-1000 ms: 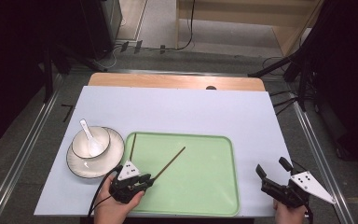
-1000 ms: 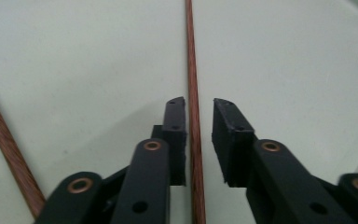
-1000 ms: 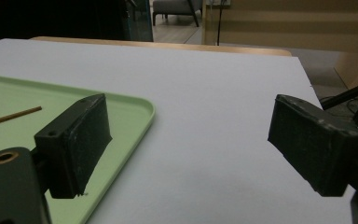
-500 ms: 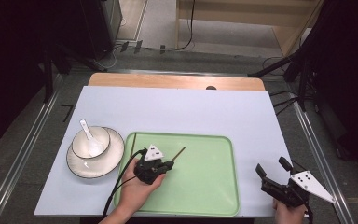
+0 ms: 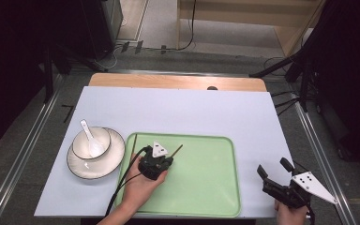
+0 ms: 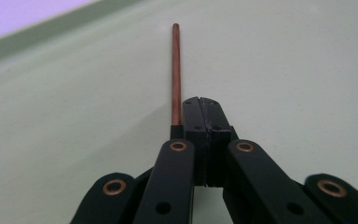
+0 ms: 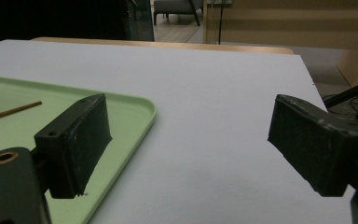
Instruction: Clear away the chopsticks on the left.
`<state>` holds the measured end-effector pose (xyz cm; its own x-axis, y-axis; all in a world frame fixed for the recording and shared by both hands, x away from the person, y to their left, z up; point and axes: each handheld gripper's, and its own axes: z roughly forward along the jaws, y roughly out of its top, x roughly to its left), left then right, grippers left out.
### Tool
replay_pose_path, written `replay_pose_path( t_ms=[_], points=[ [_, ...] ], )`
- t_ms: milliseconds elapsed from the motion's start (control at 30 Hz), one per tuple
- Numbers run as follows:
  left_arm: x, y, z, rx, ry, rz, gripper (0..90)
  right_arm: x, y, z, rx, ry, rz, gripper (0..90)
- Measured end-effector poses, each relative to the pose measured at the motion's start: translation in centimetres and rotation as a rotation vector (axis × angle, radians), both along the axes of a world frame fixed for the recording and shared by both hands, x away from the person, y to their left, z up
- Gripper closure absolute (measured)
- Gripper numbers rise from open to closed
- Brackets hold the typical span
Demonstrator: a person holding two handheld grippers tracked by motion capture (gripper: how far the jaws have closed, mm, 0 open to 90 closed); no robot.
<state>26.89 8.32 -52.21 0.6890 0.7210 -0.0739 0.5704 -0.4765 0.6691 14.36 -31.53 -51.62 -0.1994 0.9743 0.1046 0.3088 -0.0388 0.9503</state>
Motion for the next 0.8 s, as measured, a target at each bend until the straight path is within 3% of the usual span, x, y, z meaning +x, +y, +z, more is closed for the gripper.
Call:
replay_pose_path(
  t_ms=[100,300,500,800],
  points=[
    [0.3,1.0,0.1,0.015,-0.007,0.031,90.0,0.0,0.0,0.0,0.0,0.003,-0.001,13.0],
    [1.1,3.3,0.3,-0.024,0.041,0.096,90.0,0.1,-0.1,-0.1,-0.001,0.006,0.0,13.0],
    [1.1,4.5,0.5,0.004,0.034,0.1,90.0,0.0,-0.1,-0.1,0.003,0.005,-0.001,13.0],
    [1.8,7.2,0.8,0.018,0.042,0.167,90.0,0.0,-0.2,-0.1,0.005,0.004,0.0,13.0]
  ],
)
